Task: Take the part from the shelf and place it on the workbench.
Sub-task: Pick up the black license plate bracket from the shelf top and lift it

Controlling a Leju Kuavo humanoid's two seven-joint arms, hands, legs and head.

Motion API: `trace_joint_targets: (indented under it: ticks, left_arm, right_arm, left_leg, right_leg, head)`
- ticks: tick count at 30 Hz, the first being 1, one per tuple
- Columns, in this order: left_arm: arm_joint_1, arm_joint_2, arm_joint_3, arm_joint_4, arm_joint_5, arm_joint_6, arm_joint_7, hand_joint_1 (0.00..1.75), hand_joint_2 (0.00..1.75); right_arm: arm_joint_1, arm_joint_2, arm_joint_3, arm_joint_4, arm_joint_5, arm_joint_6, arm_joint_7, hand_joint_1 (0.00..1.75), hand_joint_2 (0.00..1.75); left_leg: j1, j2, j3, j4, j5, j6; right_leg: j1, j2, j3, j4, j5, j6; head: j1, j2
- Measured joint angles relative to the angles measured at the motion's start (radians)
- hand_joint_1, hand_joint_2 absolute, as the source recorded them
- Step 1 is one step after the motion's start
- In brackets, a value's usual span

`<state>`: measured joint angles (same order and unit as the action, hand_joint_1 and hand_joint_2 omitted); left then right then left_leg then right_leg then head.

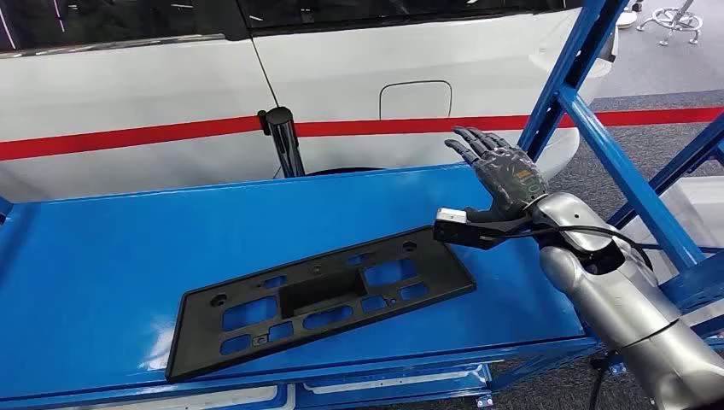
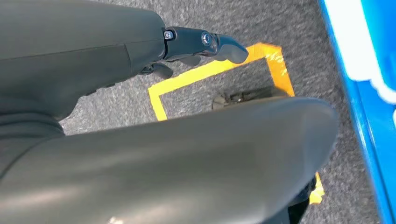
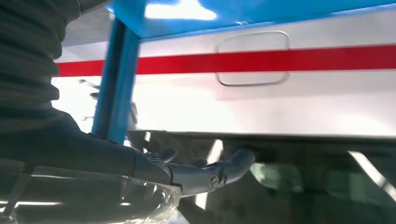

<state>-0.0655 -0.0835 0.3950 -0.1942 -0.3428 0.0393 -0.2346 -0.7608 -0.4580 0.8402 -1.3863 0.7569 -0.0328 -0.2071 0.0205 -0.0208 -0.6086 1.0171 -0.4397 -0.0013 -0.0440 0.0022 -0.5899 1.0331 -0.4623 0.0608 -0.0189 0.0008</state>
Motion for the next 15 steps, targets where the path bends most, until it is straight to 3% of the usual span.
trace_joint_targets:
  ticks: [2,5,6,7,8,11,12,15]
  left_arm:
    - [-0.001,0.000,0.000,0.000,0.000,0.000,0.000,0.00,0.00]
    - [-0.001,-0.001,0.000,0.000,0.000,-0.002,0.000,0.00,0.00]
    - [0.000,-0.001,0.001,0.000,0.000,-0.002,0.000,0.00,0.00]
    - [0.000,-0.001,0.001,0.000,0.000,-0.004,0.000,0.00,0.00]
    - [0.001,-0.001,0.002,0.000,0.000,-0.005,0.000,0.00,0.00]
    - [-0.002,0.001,0.007,0.000,0.000,-0.007,-0.001,0.00,0.00]
    - [-0.003,0.001,0.009,0.000,0.000,-0.007,-0.001,0.00,0.00]
    - [-0.003,0.001,0.014,0.000,-0.001,-0.009,-0.003,0.00,0.00]
  right_arm:
    - [0.000,0.000,-0.004,-0.006,0.000,0.002,0.000,0.00,1.75]
    - [-0.001,-0.001,-0.014,-0.013,0.001,0.004,0.000,0.00,1.75]
    - [-0.001,-0.002,-0.016,-0.014,0.002,0.005,0.000,0.00,1.75]
    - [-0.001,-0.003,-0.017,-0.014,0.002,0.005,0.000,0.00,1.75]
    - [-0.001,-0.004,-0.019,-0.014,0.002,0.006,-0.001,0.00,1.75]
    - [-0.003,-0.005,-0.030,-0.020,-0.003,0.012,-0.003,0.00,1.75]
    - [-0.006,-0.006,-0.034,-0.023,-0.004,0.019,-0.004,0.00,1.75]
    - [-0.016,-0.011,-0.038,-0.028,-0.011,0.057,-0.009,0.00,1.75]
  left_leg:
    - [0.000,0.005,-0.016,0.038,-0.034,-0.003]
    - [0.001,0.014,-0.086,0.215,-0.141,-0.009]
    - [0.002,0.015,-0.101,0.262,-0.160,-0.010]
    - [0.002,0.016,-0.098,0.275,-0.160,-0.009]
    - [0.003,0.017,-0.075,0.250,-0.144,-0.007]
    - [0.002,0.017,0.048,0.053,-0.079,0.001]
    - [-0.001,0.017,0.068,0.016,-0.071,0.003]
    - [-0.013,0.017,0.066,-0.001,-0.057,0.022]
  right_leg:
    - [0.001,-0.005,-0.002,-0.001,0.002,-0.015]
    - [0.007,-0.020,-0.015,-0.001,0.011,-0.043]
    - [0.009,-0.023,-0.021,-0.001,0.014,-0.048]
    - [0.011,-0.024,-0.027,-0.001,0.018,-0.050]
    - [0.012,-0.025,-0.031,-0.001,0.023,-0.052]
    - [0.015,-0.022,-0.038,-0.001,0.036,-0.041]
    - [0.017,-0.022,-0.039,-0.001,0.040,-0.034]
    - [0.022,-0.021,-0.041,-0.010,0.058,-0.008]
  head:
    - [-0.001,0.000]
    - [-0.002,0.000]
    - [-0.002,0.000]
    - [-0.002,0.000]
    - [-0.002,0.000]
    - [-0.002,0.000]
    - [-0.001,0.000]
    - [-0.001,0.000]
